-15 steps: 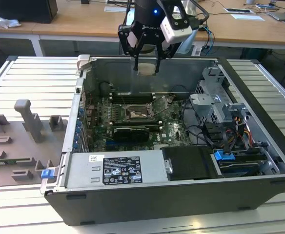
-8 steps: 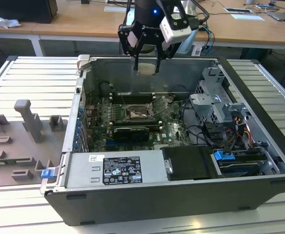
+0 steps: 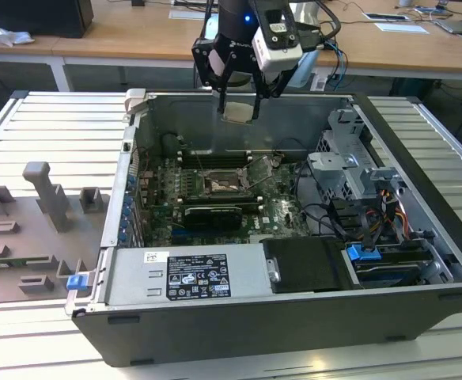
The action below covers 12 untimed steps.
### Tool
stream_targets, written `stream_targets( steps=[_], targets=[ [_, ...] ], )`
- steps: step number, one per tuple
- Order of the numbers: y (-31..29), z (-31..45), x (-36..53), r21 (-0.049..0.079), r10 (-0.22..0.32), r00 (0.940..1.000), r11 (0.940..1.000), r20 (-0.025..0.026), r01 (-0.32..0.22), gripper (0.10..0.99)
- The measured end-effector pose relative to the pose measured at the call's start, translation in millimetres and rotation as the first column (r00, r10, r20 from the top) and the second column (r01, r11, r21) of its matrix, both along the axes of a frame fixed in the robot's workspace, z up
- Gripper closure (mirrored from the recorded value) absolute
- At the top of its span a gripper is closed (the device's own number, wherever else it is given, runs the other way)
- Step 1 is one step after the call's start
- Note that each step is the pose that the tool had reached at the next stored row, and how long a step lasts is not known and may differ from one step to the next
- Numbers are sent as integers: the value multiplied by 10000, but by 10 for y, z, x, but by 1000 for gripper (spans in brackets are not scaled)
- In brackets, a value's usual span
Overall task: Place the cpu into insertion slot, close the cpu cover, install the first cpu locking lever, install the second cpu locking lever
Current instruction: 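Place the cpu into insertion slot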
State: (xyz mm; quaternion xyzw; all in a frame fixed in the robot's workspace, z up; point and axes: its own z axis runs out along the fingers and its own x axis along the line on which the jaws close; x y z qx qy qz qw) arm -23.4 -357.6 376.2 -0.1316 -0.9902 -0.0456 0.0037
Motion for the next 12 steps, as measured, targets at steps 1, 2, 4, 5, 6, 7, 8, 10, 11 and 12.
stream_targets(
  steps=[1,2,4,5,6,7,8,10,11,12],
  targets=[
    [0,0,0,0,-85,10000,10000,0,85,545],
    [0,0,0,0,-176,9998,9998,0,176,545],
    [0,-1,0,0,-361,9993,9993,0,361,545],
    [0,-1,0,0,-509,9987,9987,0,509,545],
    [0,-1,0,0,-605,9982,9982,0,605,545],
    [0,-1,0,0,-689,9976,9976,0,689,545],
    [0,-2,0,1,-855,9963,9963,0,855,545],
    [0,-2,0,1,-1047,9945,9945,0,1047,545],
    [0,-2,0,0,-1171,9931,9931,1,1171,545],
    [0,-2,0,0,-1359,9907,9907,0,1359,545]
  ],
)
